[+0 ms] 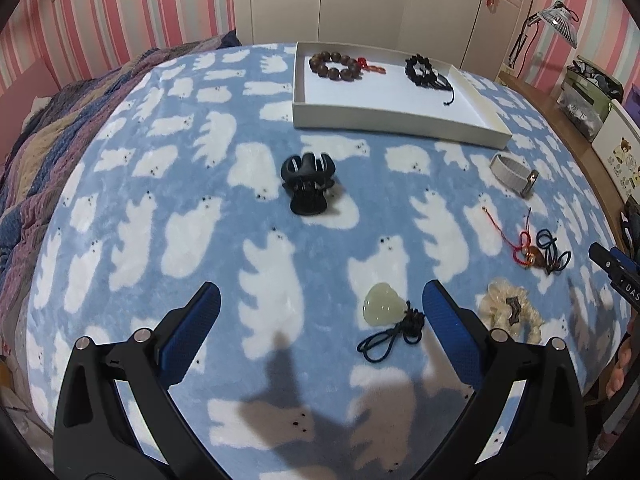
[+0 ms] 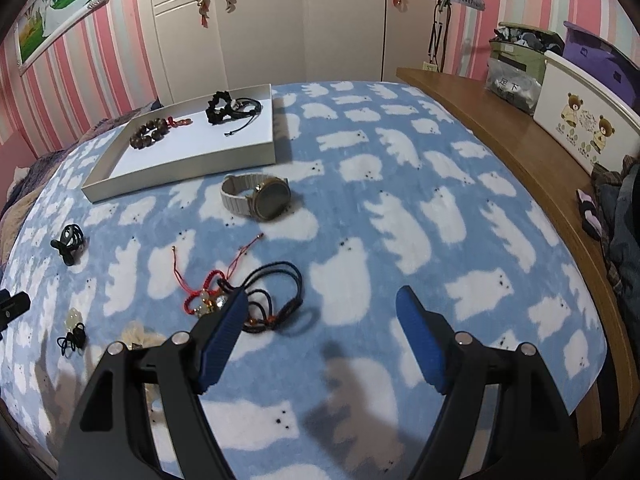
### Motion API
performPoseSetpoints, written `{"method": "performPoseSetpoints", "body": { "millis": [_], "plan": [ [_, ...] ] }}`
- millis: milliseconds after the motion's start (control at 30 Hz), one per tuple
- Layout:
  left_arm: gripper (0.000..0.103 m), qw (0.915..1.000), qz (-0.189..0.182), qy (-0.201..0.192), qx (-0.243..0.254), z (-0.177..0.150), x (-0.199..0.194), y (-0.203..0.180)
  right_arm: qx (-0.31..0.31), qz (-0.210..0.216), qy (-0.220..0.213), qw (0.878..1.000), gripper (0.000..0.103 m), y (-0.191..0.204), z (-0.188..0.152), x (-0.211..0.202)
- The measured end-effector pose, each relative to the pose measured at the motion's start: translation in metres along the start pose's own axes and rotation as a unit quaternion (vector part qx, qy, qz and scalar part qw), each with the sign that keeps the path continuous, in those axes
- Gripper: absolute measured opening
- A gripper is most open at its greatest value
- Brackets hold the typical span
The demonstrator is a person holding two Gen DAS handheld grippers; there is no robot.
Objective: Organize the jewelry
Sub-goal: 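Open both tools and withdraw them from the tray toward the remaining jewelry, then grasp the jade pendant's black cord with the left tool while the right tool grasps the red string bracelet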
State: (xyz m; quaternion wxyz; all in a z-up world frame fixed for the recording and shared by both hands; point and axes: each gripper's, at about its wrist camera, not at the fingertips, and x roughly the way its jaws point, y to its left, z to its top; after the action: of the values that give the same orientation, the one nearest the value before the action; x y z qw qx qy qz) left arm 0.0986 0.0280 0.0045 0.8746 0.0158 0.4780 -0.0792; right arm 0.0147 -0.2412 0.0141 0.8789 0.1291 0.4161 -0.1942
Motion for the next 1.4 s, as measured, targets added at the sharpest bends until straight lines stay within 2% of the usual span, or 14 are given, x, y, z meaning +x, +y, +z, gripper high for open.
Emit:
{"method": "performPoseSetpoints", "body": {
  "millis": [267,500,1000,1100,1300,1400],
  "plan": [
    [0.1,0.9999,-0.005,0.011,-0.001,-0.009,0.008,-0.001,-0.011,0.016,0.031,0.999,0.077,0.017,-0.015,0.011],
    [0.1,0.9998,0.005,0.02,0.005,-0.02,0.015,-0.006,-0.017,0.026,0.038,0.999,0.077,0.03,-0.019,0.014],
    [0.1,0.9993,0.0,0.035,0.012,-0.024,0.026,-0.011,-0.053,0.053,0.051,0.996,0.075,0.065,-0.016,0.024],
    [0.1,0.9991,0.001,0.04,0.017,-0.025,0.029,-0.013,-0.063,0.054,0.057,0.995,0.066,0.071,-0.016,0.028],
    [0.099,0.9985,-0.01,0.041,0.033,-0.026,0.03,-0.024,-0.08,0.058,0.065,0.993,0.06,0.082,-0.015,0.032],
    [0.091,0.9977,-0.016,0.049,0.044,-0.028,0.034,-0.031,-0.086,0.06,0.069,0.992,0.055,0.086,-0.015,0.035]
  ]
}}
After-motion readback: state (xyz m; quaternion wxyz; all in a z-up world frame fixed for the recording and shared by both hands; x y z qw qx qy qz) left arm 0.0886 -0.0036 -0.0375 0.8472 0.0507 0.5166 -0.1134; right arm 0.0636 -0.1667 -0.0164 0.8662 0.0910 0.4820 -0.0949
